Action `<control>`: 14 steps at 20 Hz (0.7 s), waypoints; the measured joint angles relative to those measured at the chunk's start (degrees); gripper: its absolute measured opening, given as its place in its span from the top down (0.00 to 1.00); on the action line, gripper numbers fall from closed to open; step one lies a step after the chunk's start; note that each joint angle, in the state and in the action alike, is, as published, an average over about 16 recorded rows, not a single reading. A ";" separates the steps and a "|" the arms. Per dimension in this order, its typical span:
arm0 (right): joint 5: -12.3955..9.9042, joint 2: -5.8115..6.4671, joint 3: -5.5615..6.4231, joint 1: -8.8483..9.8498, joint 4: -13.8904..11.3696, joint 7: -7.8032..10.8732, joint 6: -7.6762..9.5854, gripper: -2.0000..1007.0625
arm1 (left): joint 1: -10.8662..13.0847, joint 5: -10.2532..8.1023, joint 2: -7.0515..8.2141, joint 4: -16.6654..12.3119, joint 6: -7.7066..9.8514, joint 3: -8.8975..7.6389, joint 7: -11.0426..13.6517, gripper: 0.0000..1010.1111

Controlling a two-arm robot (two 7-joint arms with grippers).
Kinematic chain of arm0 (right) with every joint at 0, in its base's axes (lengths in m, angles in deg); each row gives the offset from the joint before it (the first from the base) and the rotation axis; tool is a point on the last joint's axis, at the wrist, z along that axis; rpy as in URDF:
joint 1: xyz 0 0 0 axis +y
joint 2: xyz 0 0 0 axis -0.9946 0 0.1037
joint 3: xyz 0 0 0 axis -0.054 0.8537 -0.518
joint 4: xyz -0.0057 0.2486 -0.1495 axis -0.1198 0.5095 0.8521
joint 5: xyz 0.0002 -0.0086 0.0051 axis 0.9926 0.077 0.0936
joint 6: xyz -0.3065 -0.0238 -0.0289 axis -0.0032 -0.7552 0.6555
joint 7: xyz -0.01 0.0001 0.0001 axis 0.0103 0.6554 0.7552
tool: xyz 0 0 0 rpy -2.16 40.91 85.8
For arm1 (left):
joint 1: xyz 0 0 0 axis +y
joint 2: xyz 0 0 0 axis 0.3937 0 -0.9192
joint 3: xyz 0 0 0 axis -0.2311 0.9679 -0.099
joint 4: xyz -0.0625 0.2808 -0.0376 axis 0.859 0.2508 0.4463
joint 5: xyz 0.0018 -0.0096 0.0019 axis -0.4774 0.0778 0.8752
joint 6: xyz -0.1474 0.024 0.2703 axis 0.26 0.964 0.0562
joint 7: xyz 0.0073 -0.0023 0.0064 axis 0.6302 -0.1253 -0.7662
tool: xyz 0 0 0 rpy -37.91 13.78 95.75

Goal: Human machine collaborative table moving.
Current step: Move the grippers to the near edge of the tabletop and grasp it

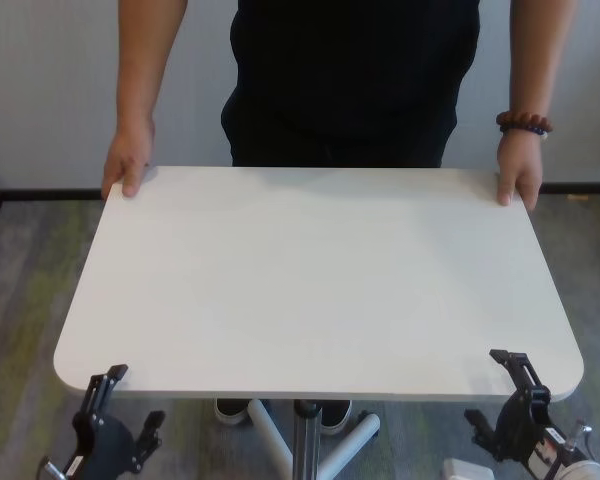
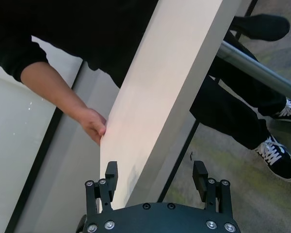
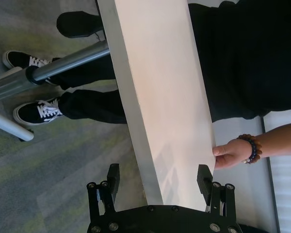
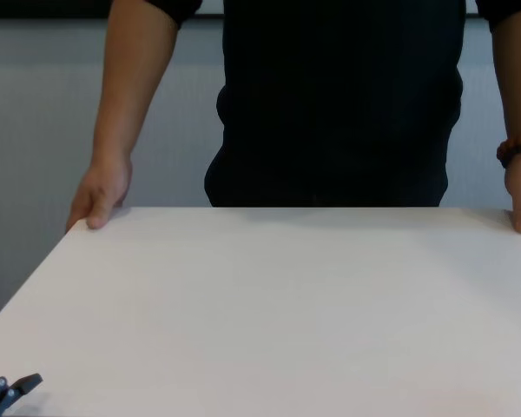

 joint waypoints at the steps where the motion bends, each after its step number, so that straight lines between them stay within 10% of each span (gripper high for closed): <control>1: 0.25 -0.18 0.05 -0.10 0.14 0.03 0.05 0.01 | -0.15 0.24 -0.21 0.23 0.03 -0.08 -0.12 0.01; 14: 2.54 -2.20 0.92 -1.27 1.93 0.83 -0.05 0.01 | -2.14 3.14 -2.86 2.33 0.13 -0.70 -0.76 0.01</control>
